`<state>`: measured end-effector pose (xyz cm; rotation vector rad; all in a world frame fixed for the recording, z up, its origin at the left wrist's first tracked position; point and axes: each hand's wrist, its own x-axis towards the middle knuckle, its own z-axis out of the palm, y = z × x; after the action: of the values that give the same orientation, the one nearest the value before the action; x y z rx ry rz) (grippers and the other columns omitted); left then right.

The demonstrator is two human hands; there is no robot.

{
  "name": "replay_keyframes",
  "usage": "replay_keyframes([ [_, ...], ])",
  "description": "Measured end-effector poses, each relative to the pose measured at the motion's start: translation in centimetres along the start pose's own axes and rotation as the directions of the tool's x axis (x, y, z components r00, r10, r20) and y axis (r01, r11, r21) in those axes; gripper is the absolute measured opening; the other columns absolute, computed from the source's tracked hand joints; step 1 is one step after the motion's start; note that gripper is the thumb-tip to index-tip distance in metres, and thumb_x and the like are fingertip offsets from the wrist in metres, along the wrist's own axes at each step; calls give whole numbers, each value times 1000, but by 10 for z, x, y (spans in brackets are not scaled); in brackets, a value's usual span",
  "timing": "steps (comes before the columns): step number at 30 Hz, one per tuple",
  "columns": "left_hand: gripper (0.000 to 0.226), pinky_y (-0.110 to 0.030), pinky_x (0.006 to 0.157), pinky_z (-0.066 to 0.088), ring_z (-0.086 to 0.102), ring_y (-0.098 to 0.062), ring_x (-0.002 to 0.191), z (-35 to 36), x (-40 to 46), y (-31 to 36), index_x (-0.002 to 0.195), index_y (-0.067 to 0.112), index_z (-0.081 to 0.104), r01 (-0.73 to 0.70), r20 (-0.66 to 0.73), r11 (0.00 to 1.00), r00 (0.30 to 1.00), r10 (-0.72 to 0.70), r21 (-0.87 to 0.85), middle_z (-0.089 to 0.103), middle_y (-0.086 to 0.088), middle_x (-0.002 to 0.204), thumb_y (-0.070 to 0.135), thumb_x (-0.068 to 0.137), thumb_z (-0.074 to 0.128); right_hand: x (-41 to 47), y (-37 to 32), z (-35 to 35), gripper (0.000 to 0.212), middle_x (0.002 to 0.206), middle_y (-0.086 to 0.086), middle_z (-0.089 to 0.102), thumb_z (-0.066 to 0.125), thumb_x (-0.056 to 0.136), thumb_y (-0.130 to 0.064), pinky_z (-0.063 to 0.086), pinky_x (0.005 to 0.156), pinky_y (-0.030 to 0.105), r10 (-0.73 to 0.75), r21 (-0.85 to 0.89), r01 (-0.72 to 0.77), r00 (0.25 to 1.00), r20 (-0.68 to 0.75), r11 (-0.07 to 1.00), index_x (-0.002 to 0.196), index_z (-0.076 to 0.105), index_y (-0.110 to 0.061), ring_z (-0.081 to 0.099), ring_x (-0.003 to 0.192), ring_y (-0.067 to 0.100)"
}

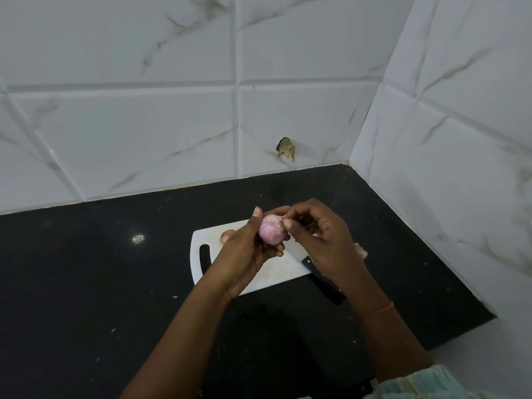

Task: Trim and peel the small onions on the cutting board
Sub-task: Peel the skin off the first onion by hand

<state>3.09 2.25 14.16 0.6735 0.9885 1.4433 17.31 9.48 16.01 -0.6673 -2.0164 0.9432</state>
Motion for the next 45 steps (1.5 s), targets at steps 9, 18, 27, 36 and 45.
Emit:
replay_keyframes([
  [9, 37, -26, 82, 57, 66, -18, 93, 1, -1, -1, 130, 16, 59, -110, -42, 993, 993, 112, 49, 64, -12, 123, 28, 97, 50, -1, 18, 9, 21, 89, -10, 52, 43, 95, -35, 39, 72, 15, -37, -332, 25, 999, -32, 943, 94, 55, -18, 50, 83, 7],
  [18, 21, -20, 80, 56, 64, -19, 109, 13, 8, -26, 118, 27, 59, -294, -249, 854, 871, 425, 428, 61, 6, 119, 25, 98, 55, -3, 30, 27, 12, 83, -10, 49, 48, 93, -28, 47, 73, 35, 19, -391, -71, 991, -136, 918, 90, 53, -17, 47, 77, 9],
  [27, 25, -30, 93, 55, 63, -16, 113, -1, 15, -14, 125, 27, 55, -209, -432, 883, 809, 398, 420, 60, 4, 123, 30, 100, 51, -10, 14, 27, 13, 85, -7, 56, 50, 94, -24, 45, 71, 20, 3, -180, -37, 982, -186, 983, 93, 57, -13, 54, 79, 10],
  [36, 38, -27, 75, 60, 69, -23, 88, -7, 1, 18, 130, 11, 61, -96, -255, 939, 967, 9, -330, 69, -19, 119, 28, 105, 37, -3, 39, -7, 8, 81, -6, 70, 67, 87, -10, 53, 68, 15, 199, -143, -294, 865, -461, 945, 87, 71, -17, 66, 74, 3],
  [45, 39, -23, 66, 59, 66, -17, 75, -1, 0, 19, 124, 12, 64, -99, -204, 959, 978, 45, -264, 71, -15, 110, 34, 105, 39, 2, 23, -7, 8, 83, -10, 69, 71, 86, -26, 53, 71, 20, 190, -234, -255, 944, -269, 938, 87, 72, -18, 65, 79, 4],
])
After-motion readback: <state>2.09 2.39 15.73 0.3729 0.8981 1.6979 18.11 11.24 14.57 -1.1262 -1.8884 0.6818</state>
